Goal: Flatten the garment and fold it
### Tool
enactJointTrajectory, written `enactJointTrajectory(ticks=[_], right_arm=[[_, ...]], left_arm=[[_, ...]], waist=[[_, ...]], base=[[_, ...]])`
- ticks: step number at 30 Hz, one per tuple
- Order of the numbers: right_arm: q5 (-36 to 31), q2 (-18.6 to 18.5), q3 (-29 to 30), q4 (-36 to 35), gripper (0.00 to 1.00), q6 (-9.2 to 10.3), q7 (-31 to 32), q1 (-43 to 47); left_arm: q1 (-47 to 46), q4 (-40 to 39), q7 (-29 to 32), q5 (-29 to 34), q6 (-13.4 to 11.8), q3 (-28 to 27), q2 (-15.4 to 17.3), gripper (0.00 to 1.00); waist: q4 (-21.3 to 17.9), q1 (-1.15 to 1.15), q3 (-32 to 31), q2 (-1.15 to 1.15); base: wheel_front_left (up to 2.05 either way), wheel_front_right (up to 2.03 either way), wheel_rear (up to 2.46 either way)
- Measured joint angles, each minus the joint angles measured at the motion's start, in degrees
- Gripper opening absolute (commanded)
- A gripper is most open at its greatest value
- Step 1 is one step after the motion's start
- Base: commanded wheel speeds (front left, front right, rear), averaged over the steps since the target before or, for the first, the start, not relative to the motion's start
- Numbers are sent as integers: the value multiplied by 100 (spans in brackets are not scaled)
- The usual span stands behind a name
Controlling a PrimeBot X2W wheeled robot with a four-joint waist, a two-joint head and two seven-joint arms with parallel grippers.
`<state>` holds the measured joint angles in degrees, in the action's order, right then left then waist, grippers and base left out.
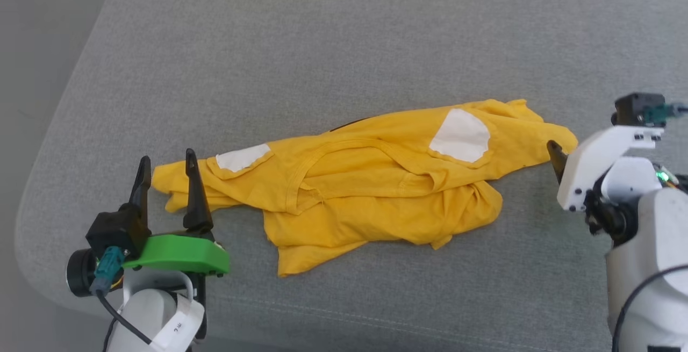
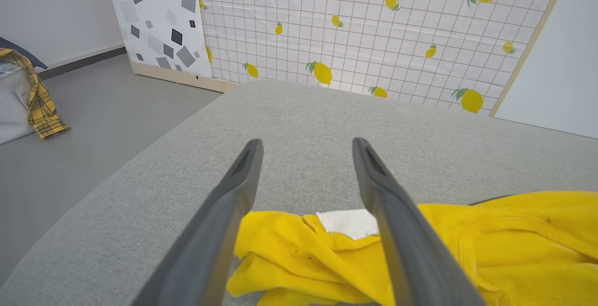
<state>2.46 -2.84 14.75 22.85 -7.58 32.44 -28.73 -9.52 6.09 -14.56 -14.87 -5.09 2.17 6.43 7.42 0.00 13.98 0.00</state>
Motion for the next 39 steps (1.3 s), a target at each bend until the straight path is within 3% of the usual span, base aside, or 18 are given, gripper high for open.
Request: enactJointTrajectory(ticks=[6,12,13,14,15,21,28,33,39], right_arm=[[-706,0,141,569,100,0,358,-413],[-948,-8,185,827,100,0,387,-631],[-944,-11,189,870,76,0,387,-655],[-916,-11,189,905,13,0,386,-666],[-877,-13,187,928,0,0,367,-673],[-426,-13,431,753,0,0,-33,-678],[31,-343,1293,-254,0,0,-322,-541],[-13,-365,1970,-622,0,0,7,535],[174,-36,1936,-557,0,0,194,1410]], left_arm=[[-11,-60,-11,153,48,40,-129,100],[-22,-46,-16,185,59,30,-169,100],[-23,-37,-16,199,60,21,-180,100],[-23,-27,-16,211,79,15,-188,100],[-23,-9,-16,222,96,12,-198,100],[-21,74,-16,230,153,1,-236,100],[-20,171,-16,231,211,-4,-246,100],[5,282,-18,229,264,-10,-247,100],[35,415,-18,220,308,7,-247,100]], waist=[[130,0,199,0],[186,0,319,0],[179,0,316,0],[171,0,307,0],[157,0,289,0],[40,0,126,0],[-74,0,-101,0],[-135,0,-272,0],[-241,0,-368,0]], base=[[0,0,0],[0,0,0],[0,0,0],[0,0,0],[0,0,0],[0,0,0],[0,0,0],[0,0,0],[0,0,0]])
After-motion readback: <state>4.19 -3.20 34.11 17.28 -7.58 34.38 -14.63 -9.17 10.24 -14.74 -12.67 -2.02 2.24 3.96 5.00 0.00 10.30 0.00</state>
